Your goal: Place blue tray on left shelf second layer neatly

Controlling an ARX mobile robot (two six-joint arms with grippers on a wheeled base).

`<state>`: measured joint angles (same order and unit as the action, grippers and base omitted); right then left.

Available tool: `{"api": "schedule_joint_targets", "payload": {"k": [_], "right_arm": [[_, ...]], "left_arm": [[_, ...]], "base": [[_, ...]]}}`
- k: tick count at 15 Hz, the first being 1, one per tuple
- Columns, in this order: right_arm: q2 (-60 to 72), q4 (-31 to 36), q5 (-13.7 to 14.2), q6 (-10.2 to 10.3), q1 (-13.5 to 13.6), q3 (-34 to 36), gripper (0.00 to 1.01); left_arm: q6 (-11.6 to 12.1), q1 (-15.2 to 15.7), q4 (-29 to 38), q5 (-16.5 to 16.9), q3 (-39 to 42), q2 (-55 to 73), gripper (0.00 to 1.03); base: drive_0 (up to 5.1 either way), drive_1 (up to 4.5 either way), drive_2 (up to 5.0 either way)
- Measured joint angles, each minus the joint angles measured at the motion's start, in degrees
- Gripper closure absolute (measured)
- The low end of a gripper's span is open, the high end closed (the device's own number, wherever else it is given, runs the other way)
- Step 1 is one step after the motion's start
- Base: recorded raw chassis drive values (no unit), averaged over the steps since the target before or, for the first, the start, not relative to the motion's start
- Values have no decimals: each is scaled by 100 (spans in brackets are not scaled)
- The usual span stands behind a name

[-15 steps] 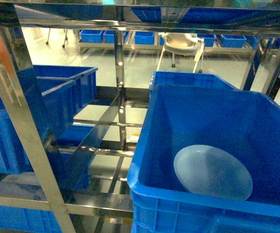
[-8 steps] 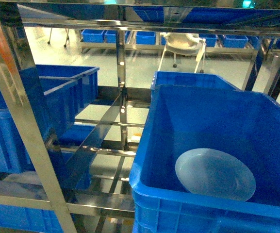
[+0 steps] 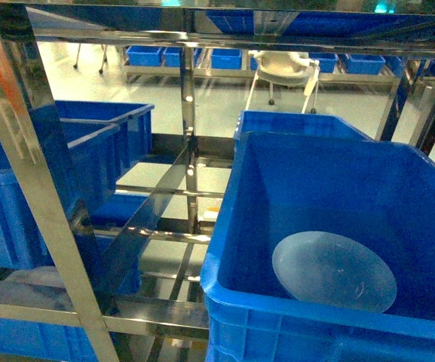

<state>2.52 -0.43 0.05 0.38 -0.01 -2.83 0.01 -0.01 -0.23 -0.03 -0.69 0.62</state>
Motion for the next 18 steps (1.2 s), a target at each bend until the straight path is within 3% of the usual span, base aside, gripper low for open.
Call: {"api": "schedule_joint_targets", "payload": {"k": [6, 14, 18], "right_arm": [[-216, 11, -4, -4, 0, 201, 99], [-216, 13, -7, 0, 0, 201, 1], [-216, 13, -4, -2, 0, 201, 3]], "left_arm": [[0, 0, -2, -2, 0, 0, 5], [0, 0, -2, 0, 0, 0, 5], [0, 0, -2, -2, 0, 0, 5]], "base": [[0, 0, 0], [0, 0, 0], [0, 0, 0]]}}
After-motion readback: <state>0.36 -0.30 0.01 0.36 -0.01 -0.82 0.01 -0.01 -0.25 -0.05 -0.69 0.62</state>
